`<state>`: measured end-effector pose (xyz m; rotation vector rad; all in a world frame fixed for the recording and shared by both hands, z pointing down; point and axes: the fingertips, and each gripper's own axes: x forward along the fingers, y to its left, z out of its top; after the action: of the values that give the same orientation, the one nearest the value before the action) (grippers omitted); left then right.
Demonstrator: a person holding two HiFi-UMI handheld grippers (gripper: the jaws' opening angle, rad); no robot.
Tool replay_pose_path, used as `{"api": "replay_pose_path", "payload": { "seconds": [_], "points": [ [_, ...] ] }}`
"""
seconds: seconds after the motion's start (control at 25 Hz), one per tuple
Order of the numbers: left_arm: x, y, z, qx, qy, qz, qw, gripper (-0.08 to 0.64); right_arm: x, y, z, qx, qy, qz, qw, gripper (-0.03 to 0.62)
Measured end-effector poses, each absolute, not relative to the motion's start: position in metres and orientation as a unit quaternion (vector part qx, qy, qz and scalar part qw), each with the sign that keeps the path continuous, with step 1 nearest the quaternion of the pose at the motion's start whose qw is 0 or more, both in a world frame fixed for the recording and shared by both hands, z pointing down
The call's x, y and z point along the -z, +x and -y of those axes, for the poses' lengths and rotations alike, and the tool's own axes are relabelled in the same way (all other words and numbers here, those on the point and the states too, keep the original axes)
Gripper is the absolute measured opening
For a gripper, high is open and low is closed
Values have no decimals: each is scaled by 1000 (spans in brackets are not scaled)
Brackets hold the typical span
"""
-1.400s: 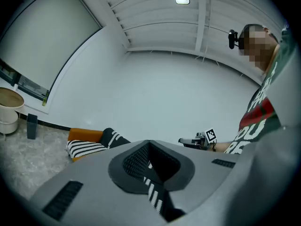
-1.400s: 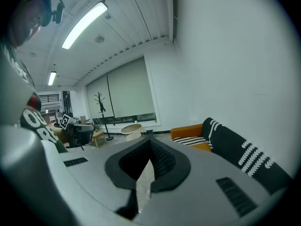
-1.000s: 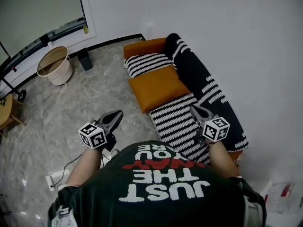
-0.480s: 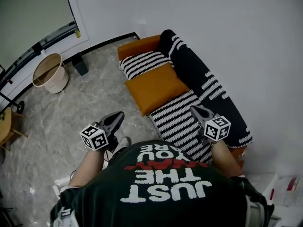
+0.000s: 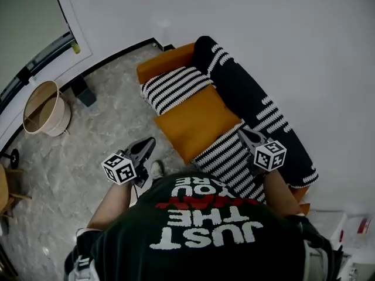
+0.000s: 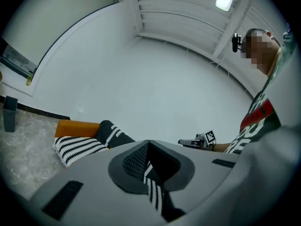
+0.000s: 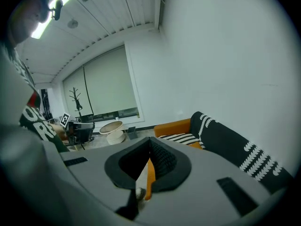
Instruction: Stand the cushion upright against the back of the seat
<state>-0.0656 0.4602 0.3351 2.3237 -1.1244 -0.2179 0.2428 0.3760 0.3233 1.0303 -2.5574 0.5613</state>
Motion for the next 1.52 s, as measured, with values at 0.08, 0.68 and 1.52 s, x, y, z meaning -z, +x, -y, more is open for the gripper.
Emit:
{"api": "replay_pose_path", "payload": {
  "seconds": [0.08, 0.68, 1.52],
  "points": [
    [-340, -93, -422, 67, 868, 403, 282, 11, -324, 220, -343, -204, 376, 887, 177, 25],
    [-476, -140, -279, -3, 829, 352, 434, 13, -428, 232, -159, -256, 398, 808, 350, 101],
    [-808, -15, -302, 49, 600, 357, 714, 559, -797, 304, -25, -427, 168, 737, 496, 455]
  ]
}}
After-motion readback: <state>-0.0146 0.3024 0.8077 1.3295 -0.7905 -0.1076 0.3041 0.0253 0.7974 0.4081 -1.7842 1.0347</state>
